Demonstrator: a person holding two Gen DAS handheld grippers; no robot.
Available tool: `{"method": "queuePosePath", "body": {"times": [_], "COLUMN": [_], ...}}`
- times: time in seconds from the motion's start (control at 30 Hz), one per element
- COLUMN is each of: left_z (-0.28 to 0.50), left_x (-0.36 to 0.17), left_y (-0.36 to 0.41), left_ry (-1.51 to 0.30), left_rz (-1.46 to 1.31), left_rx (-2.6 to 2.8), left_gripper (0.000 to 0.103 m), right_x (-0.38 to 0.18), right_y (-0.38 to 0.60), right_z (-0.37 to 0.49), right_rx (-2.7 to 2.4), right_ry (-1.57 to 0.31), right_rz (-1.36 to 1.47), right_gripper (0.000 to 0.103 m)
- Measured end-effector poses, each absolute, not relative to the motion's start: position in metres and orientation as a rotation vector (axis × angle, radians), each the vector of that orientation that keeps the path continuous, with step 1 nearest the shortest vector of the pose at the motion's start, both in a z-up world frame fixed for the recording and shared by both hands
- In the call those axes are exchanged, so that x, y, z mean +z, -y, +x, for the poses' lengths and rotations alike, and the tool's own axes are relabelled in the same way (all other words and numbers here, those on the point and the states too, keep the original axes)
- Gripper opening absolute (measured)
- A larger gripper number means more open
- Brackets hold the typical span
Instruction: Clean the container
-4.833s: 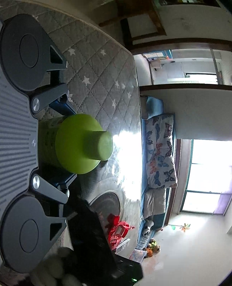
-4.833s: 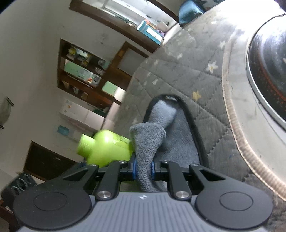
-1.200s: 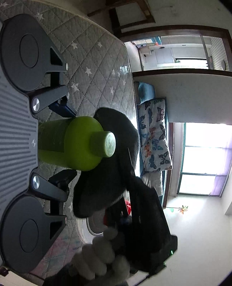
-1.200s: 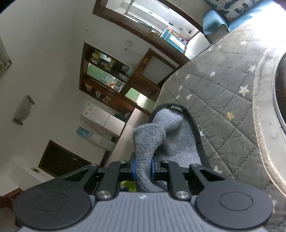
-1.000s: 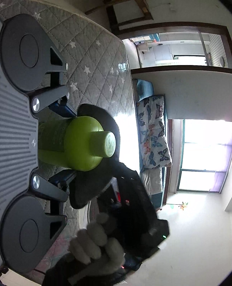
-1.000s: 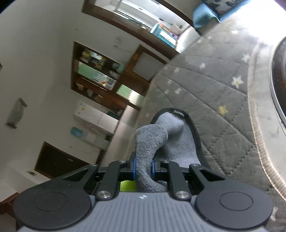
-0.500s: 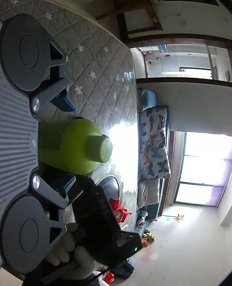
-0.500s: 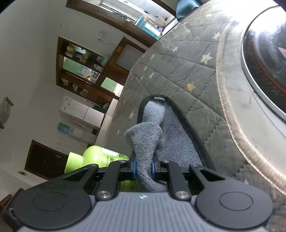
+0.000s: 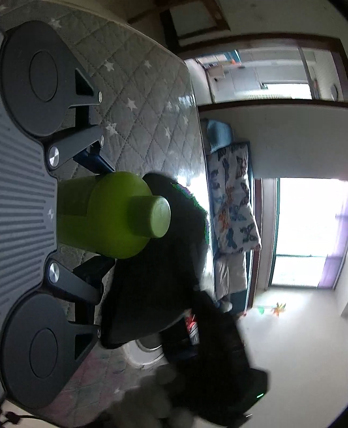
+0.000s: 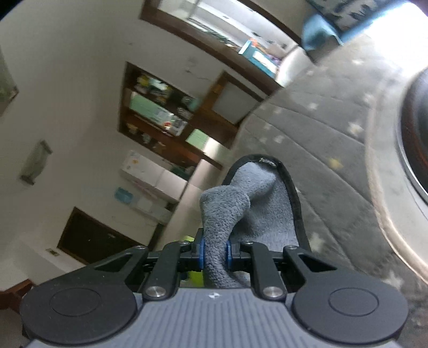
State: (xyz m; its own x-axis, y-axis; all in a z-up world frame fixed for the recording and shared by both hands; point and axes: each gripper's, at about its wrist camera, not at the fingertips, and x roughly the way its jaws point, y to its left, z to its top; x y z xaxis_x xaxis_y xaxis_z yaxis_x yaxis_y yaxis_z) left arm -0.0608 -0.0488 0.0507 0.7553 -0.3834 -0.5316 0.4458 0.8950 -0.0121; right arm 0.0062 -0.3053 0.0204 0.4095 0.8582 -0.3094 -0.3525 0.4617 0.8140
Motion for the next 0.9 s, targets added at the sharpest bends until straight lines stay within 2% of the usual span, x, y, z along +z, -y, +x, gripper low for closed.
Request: {"method": "queuePosePath", "body": {"times": [0.23, 0.67, 0.73, 0.8, 0.9], "left_z": [-0.053, -0.061, -0.063, -0.065, -0.064], "left_x": [0.049, 0.048, 0.049, 0.051, 0.054], "left_y": [0.043, 0.047, 0.049, 0.049, 0.049], "left_ry": [-0.548, -0.538, -0.534, -0.526, -0.527], "left_rz": [0.159, 0.148, 0.137, 0.111, 0.075], "left_rx": [-0.532, -0.472, -0.441, -0.409, -0.389], "left_gripper": [0.070, 0.071, 0.074, 0.083, 0.083], "right_x": [0.020, -0.035, -0.038, -0.040, -0.041], "right_y": [0.292, 0.288, 0.291, 0.294, 0.299], "right_z": [0.029, 0.043, 0.040, 0.036, 0.027], "right_rx": [0.853, 0.744, 0.733, 0.726, 0.721], "right_ry": [-0.826, -0.954, -0.961, -0.965, -0.967], "right_rz": [0.743, 0.741, 0.731, 0.721, 0.707], "right_gripper": [0.014, 0.014, 0.014, 0.014, 0.014]}}
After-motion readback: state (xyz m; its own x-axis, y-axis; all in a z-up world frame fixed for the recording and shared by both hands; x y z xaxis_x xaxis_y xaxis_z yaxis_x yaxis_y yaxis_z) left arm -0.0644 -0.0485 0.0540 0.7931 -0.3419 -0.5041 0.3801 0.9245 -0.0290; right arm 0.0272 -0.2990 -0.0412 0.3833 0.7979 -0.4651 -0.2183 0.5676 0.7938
